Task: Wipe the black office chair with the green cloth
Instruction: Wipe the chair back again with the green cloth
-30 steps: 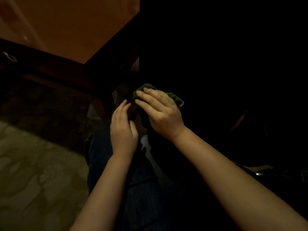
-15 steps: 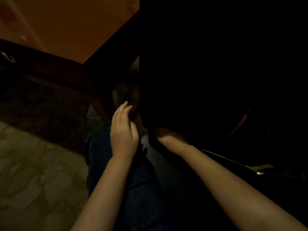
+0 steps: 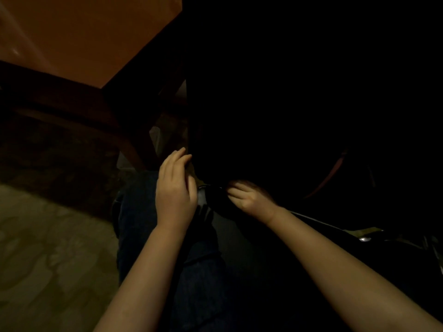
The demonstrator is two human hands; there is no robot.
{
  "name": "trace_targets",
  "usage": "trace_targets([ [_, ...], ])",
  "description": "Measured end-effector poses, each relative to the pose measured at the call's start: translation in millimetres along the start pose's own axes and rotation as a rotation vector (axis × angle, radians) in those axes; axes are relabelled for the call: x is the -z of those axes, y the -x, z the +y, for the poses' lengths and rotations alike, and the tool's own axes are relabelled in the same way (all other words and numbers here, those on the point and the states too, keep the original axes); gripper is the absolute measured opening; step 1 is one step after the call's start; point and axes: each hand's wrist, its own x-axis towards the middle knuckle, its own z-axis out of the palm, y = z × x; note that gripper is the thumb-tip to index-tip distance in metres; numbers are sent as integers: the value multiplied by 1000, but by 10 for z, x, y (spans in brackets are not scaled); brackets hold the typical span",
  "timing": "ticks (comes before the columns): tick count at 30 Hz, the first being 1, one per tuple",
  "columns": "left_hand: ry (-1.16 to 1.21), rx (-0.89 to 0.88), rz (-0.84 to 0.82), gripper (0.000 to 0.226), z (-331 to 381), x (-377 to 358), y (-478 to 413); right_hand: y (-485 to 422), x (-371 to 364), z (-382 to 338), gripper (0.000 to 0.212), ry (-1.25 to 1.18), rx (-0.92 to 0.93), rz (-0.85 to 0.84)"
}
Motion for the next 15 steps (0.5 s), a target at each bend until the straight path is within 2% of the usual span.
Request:
trace_targets([
  [5,-17,-57,40,38,33,-22,32,18,291,-47,32,60,14,160],
  [9,-16,-122,65,35,62,-54,58,-19,523,10,31,29,-70,388],
  [13,-4,-148,48,36,118,-105,71,-34,697,87,33,21,-124,526],
  [15,-7,-163,59,37,146,-111,74,-49,810,130,26,37,-173,603],
])
